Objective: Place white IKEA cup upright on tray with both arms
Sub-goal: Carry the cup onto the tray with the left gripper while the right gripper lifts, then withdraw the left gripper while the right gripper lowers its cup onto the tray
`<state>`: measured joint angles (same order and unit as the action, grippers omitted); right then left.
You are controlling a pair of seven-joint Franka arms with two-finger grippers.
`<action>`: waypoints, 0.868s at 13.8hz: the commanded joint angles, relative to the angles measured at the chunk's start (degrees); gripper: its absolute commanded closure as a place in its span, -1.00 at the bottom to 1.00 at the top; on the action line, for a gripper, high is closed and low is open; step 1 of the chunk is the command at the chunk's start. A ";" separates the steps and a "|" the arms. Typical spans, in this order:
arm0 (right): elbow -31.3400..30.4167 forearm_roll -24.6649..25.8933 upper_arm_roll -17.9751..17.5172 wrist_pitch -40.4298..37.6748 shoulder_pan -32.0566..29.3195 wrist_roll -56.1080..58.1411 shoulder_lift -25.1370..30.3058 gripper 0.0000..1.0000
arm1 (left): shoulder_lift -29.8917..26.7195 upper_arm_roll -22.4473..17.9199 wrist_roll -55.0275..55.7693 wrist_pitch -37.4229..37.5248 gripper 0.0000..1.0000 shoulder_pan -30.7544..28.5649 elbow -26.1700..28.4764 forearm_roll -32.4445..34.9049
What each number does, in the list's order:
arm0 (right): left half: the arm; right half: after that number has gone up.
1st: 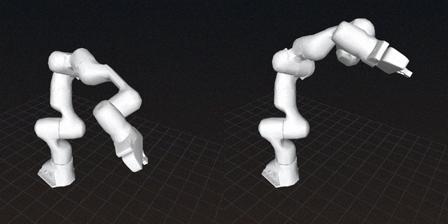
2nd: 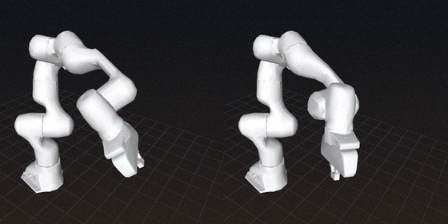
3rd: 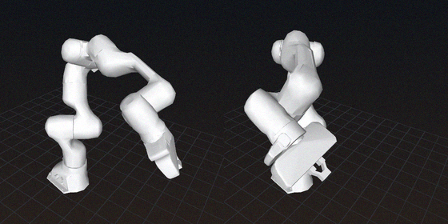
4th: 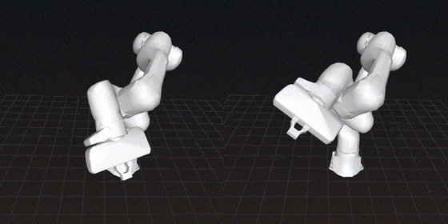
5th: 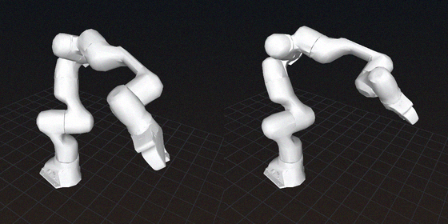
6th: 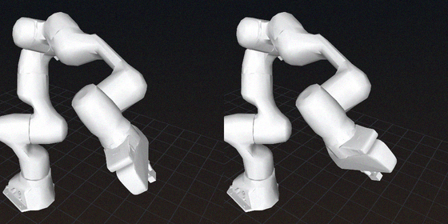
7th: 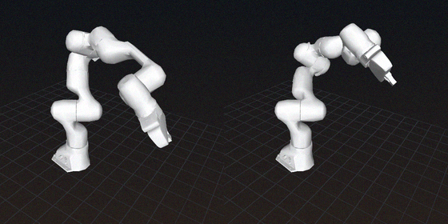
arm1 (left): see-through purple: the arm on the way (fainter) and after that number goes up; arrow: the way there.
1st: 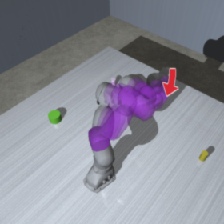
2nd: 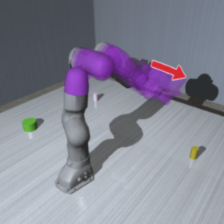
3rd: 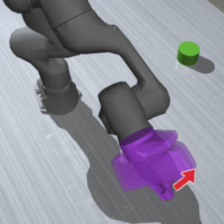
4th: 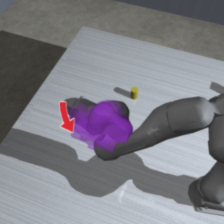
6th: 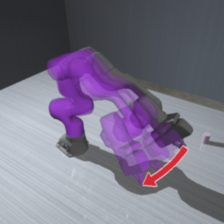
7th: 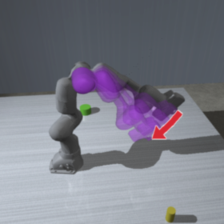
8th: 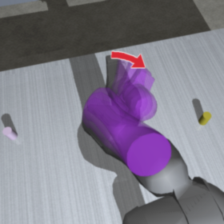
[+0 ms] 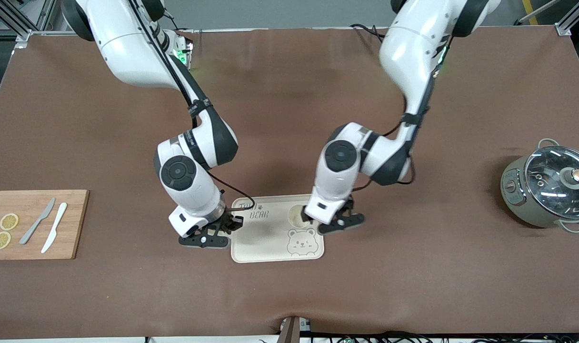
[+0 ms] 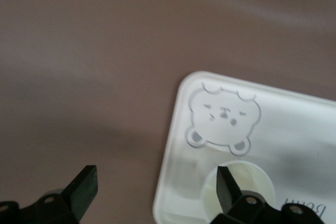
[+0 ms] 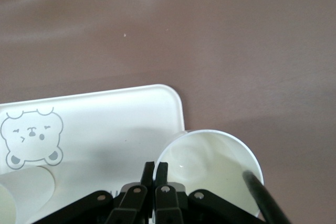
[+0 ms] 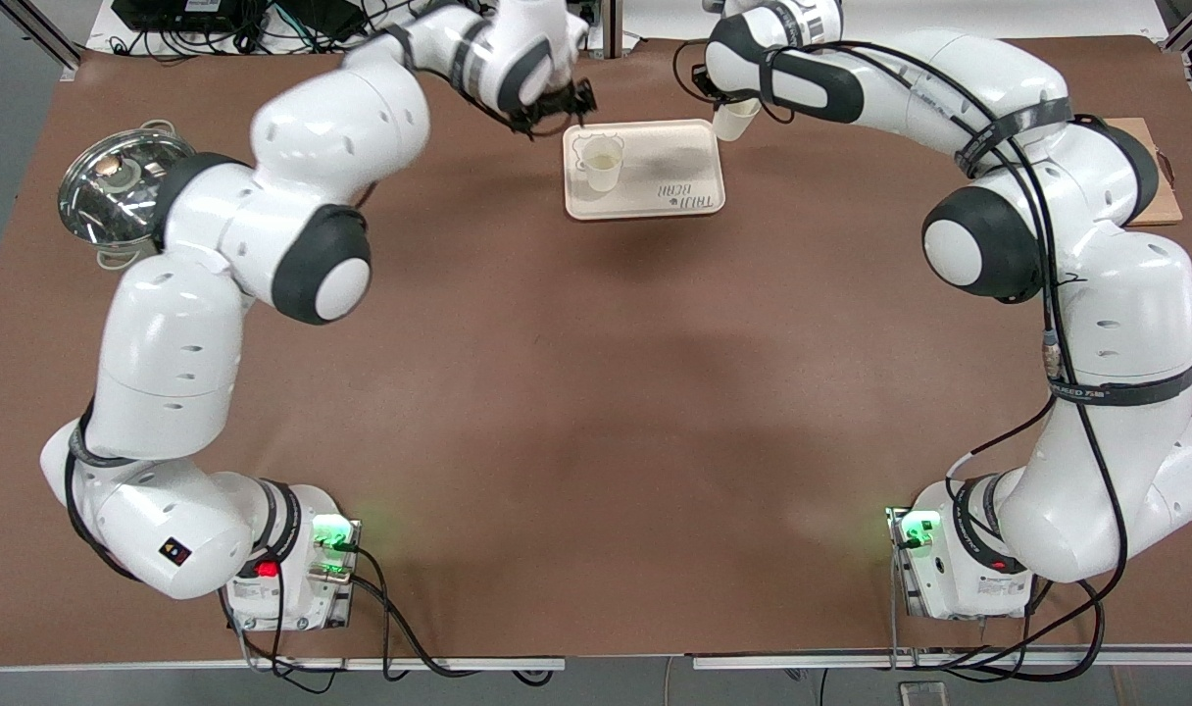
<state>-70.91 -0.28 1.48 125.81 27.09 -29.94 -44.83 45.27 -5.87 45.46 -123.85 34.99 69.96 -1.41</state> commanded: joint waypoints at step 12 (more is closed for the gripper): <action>6.84 6.35 0.98 2.60 4.73 -8.64 -9.84 1.00 | -5.99 0.68 -72.51 2.31 -1.00 -33.76 3.26 -12.73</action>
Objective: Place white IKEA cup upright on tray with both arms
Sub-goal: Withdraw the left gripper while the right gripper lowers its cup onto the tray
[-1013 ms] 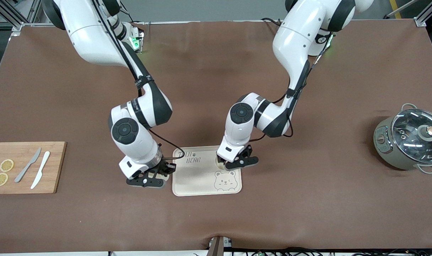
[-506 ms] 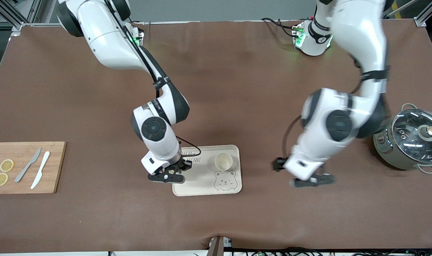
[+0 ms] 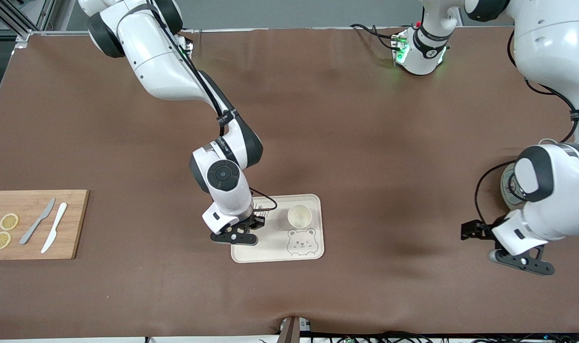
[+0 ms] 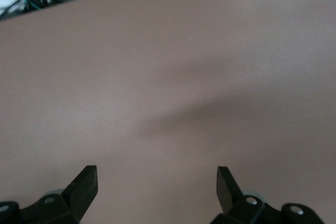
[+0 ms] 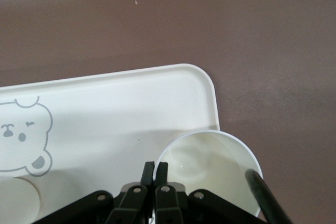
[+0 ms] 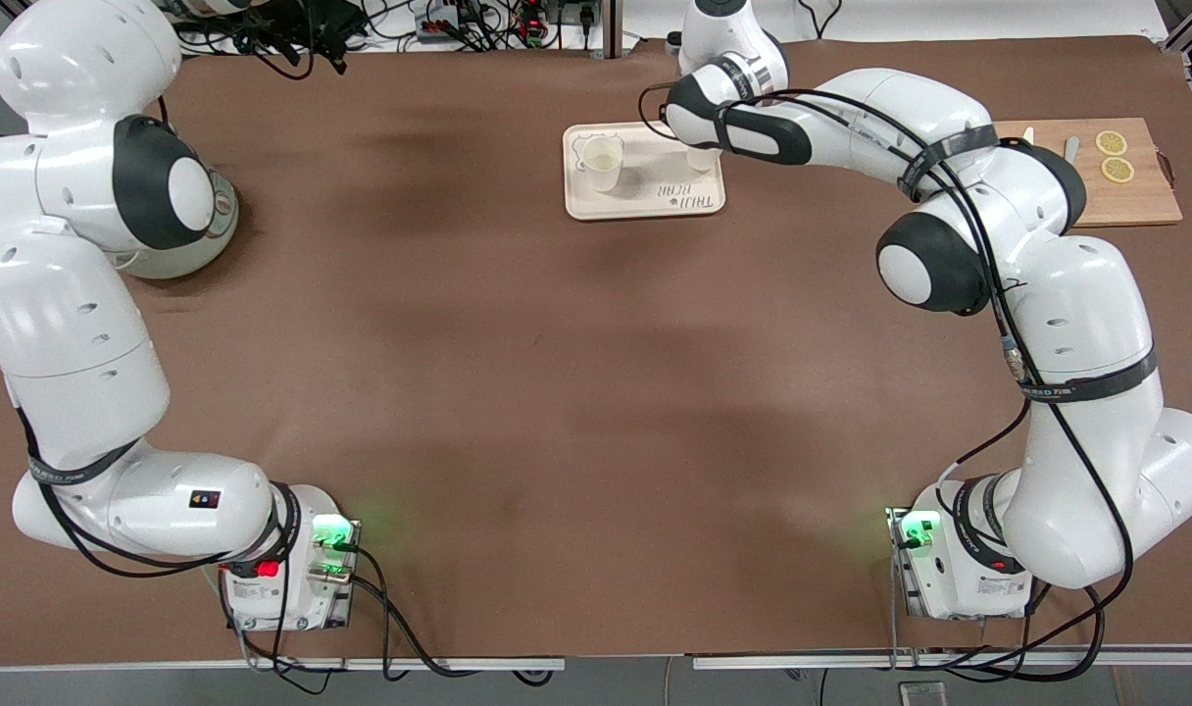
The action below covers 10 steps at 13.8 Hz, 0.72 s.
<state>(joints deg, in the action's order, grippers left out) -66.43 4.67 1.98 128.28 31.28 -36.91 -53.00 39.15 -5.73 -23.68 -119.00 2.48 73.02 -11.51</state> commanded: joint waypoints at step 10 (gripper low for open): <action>2.44 1.13 0.30 -0.83 -0.60 -1.41 0.00 -0.82 | -0.48 0.37 -11.39 -3.43 -1.00 -7.41 1.25 0.00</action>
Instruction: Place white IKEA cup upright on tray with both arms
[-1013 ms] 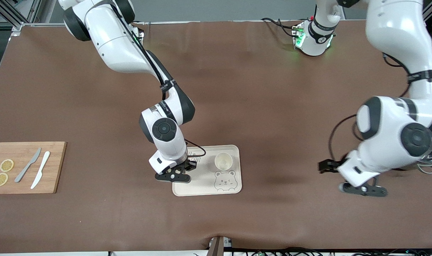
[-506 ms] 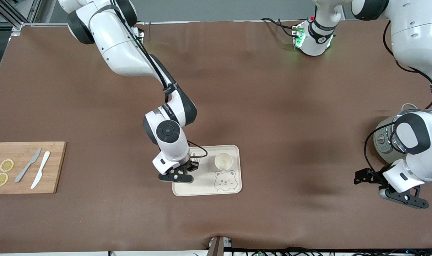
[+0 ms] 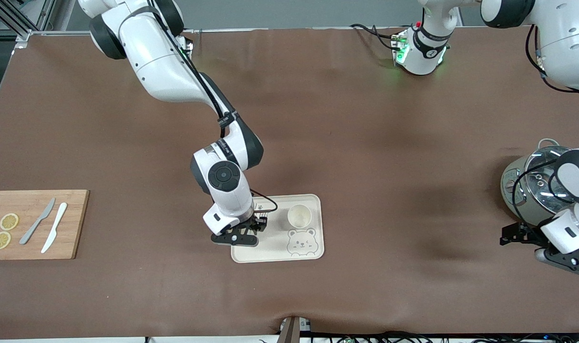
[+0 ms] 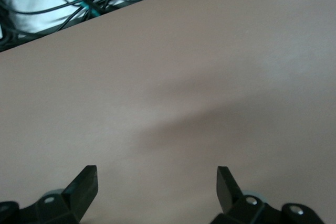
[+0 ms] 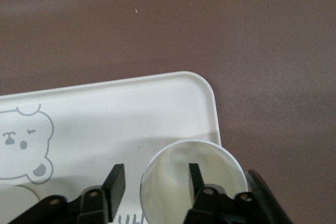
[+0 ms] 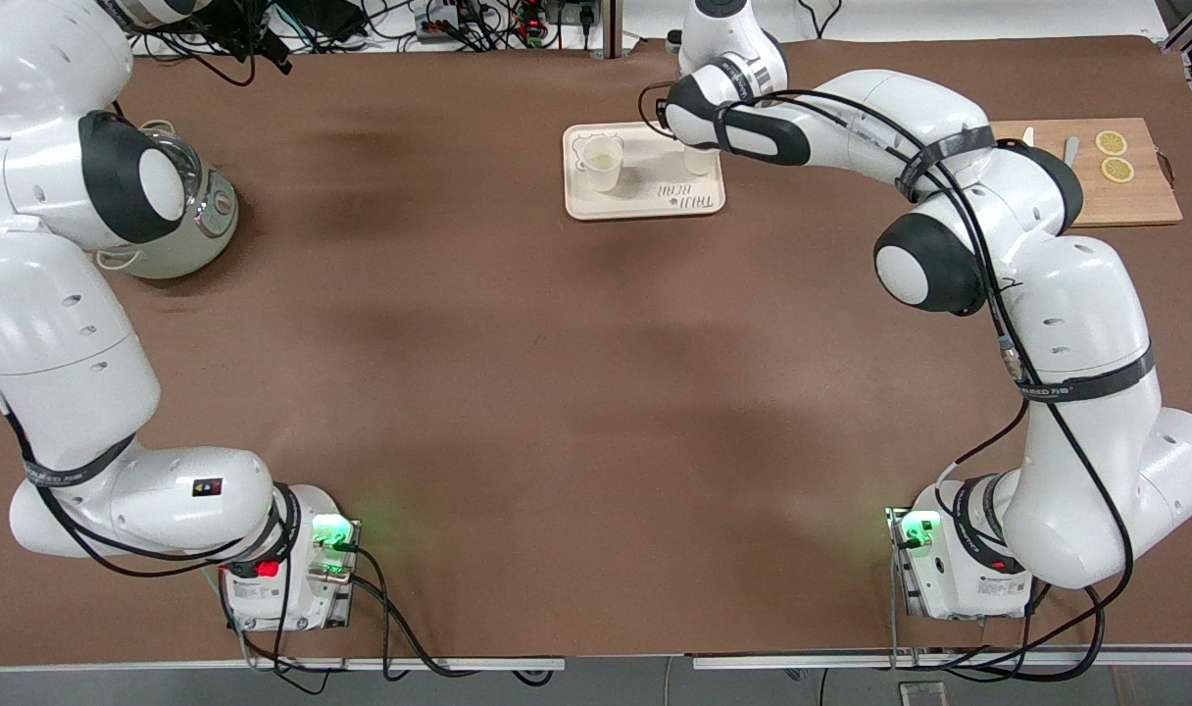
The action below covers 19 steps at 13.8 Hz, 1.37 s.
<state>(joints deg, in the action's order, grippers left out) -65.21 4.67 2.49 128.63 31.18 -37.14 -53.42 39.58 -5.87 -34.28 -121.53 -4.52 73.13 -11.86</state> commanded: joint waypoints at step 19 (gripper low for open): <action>4.74 -6.34 -7.85 -19.90 -27.91 20.94 11.41 -1.00 | -12.84 0.60 31.93 13.73 -1.00 9.77 1.32 5.50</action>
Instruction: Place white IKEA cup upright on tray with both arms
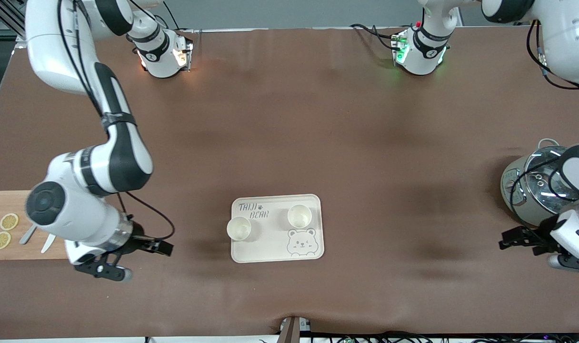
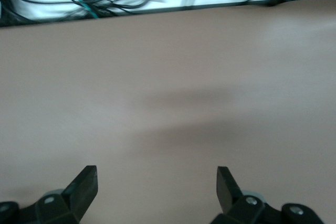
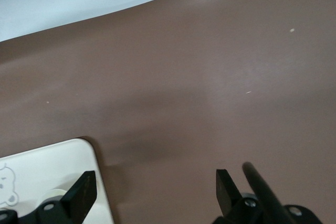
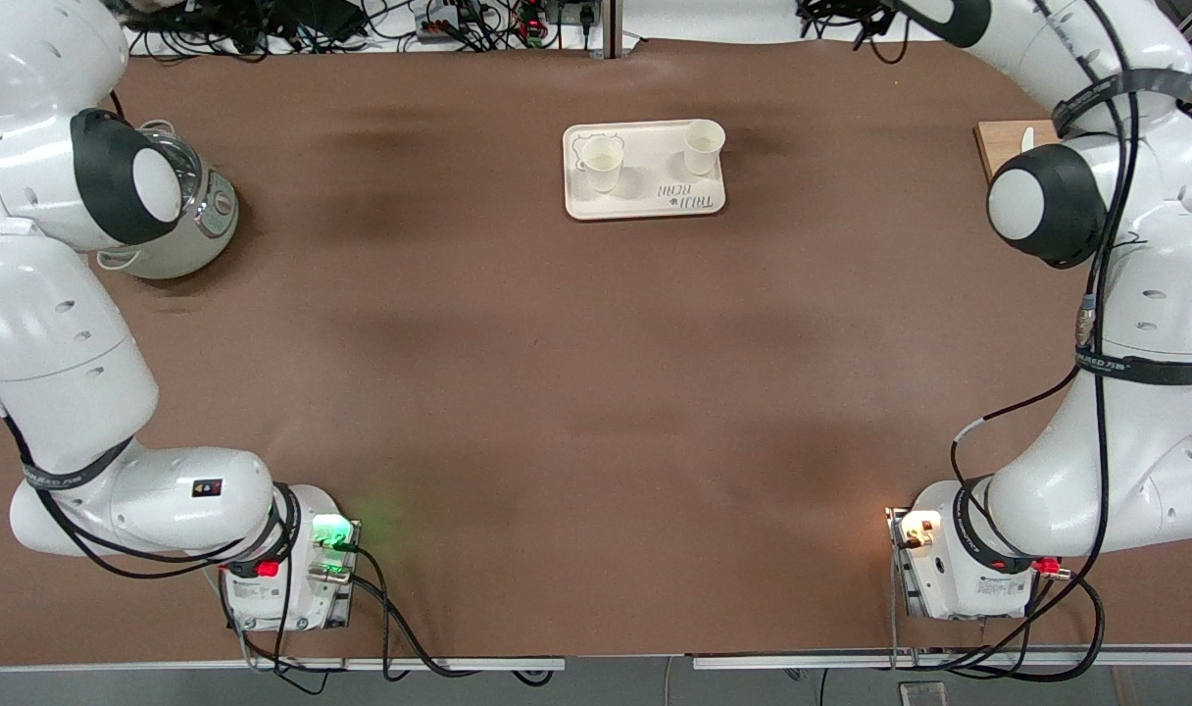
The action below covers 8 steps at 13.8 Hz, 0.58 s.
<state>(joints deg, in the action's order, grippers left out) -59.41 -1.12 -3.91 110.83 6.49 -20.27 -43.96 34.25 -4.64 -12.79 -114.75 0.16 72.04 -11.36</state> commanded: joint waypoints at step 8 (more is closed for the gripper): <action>-13.34 -0.55 -1.36 -4.66 -13.69 15.86 16.16 -1.00 | -28.97 4.99 11.68 34.31 -1.00 6.79 2.22 11.33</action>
<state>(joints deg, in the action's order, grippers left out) -63.28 -1.18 -4.00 106.25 -4.06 -7.19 -36.38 10.04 -1.16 3.05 -83.85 8.01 72.06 -3.66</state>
